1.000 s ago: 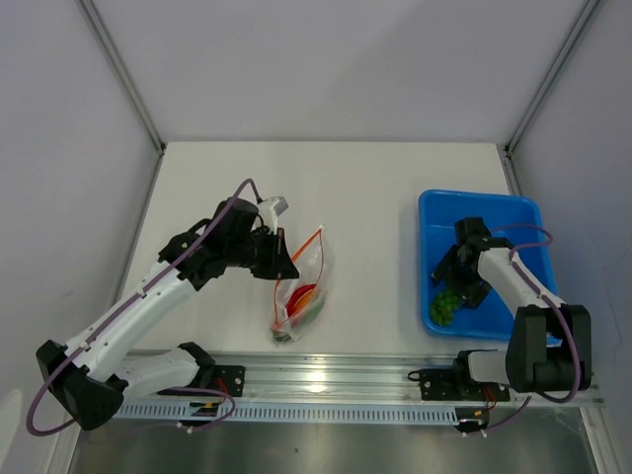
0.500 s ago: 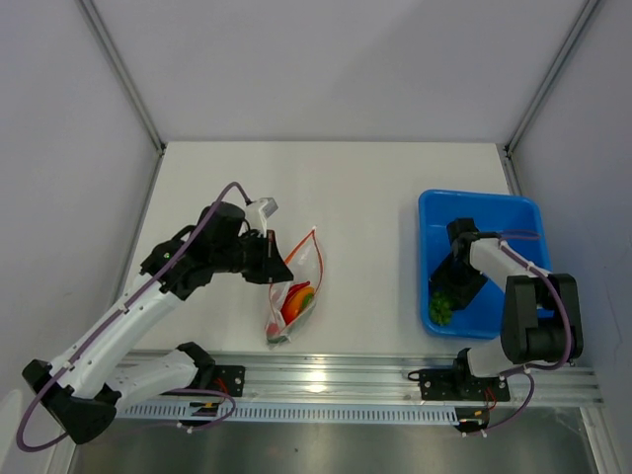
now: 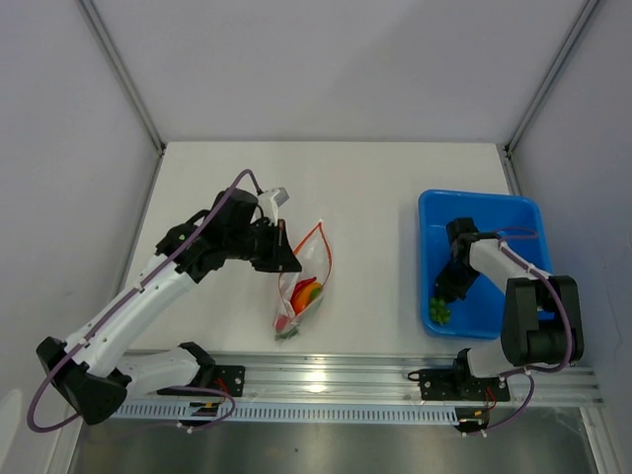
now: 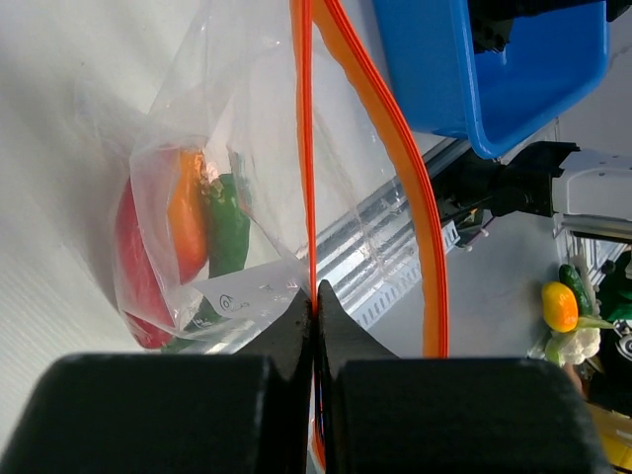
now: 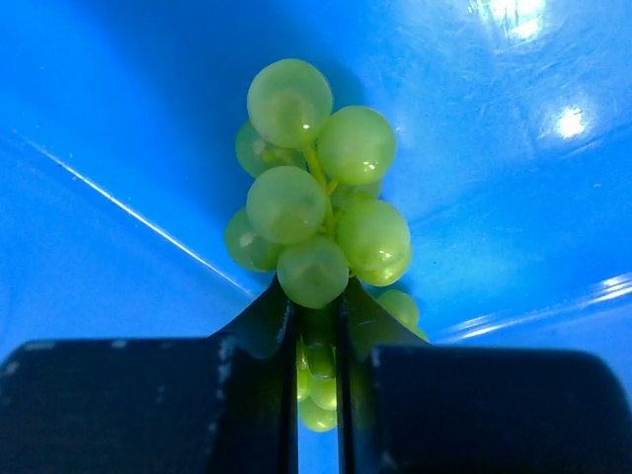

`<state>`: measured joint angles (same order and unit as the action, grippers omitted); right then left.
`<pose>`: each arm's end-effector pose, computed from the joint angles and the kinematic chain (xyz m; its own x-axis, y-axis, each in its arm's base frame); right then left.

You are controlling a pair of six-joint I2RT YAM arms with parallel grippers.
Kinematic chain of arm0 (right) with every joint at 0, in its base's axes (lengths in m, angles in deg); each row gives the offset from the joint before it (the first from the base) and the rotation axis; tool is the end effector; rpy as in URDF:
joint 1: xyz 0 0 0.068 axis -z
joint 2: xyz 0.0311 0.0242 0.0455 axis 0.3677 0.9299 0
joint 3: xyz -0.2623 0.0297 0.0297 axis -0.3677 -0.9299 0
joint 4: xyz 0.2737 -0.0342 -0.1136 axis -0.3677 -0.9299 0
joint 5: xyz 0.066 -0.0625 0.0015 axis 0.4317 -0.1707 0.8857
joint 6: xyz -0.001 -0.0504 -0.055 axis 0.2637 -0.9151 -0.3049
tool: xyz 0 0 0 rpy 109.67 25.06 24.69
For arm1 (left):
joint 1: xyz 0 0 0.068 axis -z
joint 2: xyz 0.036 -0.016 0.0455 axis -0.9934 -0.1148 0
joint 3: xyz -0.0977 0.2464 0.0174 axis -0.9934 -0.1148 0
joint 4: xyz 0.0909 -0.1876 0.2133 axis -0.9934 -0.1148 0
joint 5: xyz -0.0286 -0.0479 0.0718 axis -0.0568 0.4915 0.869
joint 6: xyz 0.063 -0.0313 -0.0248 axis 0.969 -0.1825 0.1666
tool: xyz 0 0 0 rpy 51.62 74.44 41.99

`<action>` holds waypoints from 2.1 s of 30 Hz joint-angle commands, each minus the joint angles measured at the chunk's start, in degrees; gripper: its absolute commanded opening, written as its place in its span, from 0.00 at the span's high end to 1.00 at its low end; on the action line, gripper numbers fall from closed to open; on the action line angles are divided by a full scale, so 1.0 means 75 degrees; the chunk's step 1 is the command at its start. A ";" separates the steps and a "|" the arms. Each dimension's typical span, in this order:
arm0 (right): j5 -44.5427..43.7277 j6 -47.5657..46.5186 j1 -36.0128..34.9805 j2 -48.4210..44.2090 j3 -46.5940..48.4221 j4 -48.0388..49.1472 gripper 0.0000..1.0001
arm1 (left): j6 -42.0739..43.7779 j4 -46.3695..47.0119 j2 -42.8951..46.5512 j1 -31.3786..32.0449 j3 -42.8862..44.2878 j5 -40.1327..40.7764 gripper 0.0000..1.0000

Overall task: Place the food in the zip-top bag and seal the zipper
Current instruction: Pick up the fake fruit from the bin, then place the fake fruit in the zipper food storage bag.

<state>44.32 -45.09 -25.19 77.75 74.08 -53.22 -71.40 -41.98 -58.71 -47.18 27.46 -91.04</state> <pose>0.2669 0.0119 0.1025 -0.7959 0.5926 -0.1242 0.5972 0.8021 -0.0002 0.2103 -0.1815 0.3301 -0.8671 0.0400 -0.4965 0.3663 0.7267 -0.5812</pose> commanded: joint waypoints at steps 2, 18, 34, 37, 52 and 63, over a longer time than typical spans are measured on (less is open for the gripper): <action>0.0065 -0.0281 0.0166 -0.0366 -0.0160 0.0262 1.00 | 0.0369 0.0091 -0.0440 -0.0049 0.0686 -0.0321 0.99; 0.0253 -0.1194 0.0248 -0.1984 0.1831 -0.0593 1.00 | 0.1037 0.0185 -0.1390 -0.0049 0.0957 -0.0976 0.99; 0.2994 -0.1711 -0.1822 -0.2781 0.3614 0.1549 1.00 | 0.1049 0.0278 -0.1320 -0.0049 0.0816 -0.1399 0.99; 0.3207 -0.1827 -0.2609 -0.2653 0.3625 0.2335 1.00 | 0.1014 0.0255 -0.1273 -0.0049 0.0804 -0.1492 1.00; 0.3628 -0.2355 -0.5107 -0.1926 0.4153 0.4036 0.98 | 0.0861 0.0196 -0.1507 -0.0049 0.1343 -0.1680 1.00; 0.3394 -0.2671 -0.5506 -0.1820 0.3485 0.4153 0.91 | 0.0299 0.0782 -0.1695 -0.0049 0.1297 -0.2464 0.99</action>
<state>70.35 -63.47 -66.00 64.11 100.50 -25.33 -66.94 -39.34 -70.86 -47.22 35.97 -105.40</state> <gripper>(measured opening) 0.143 0.005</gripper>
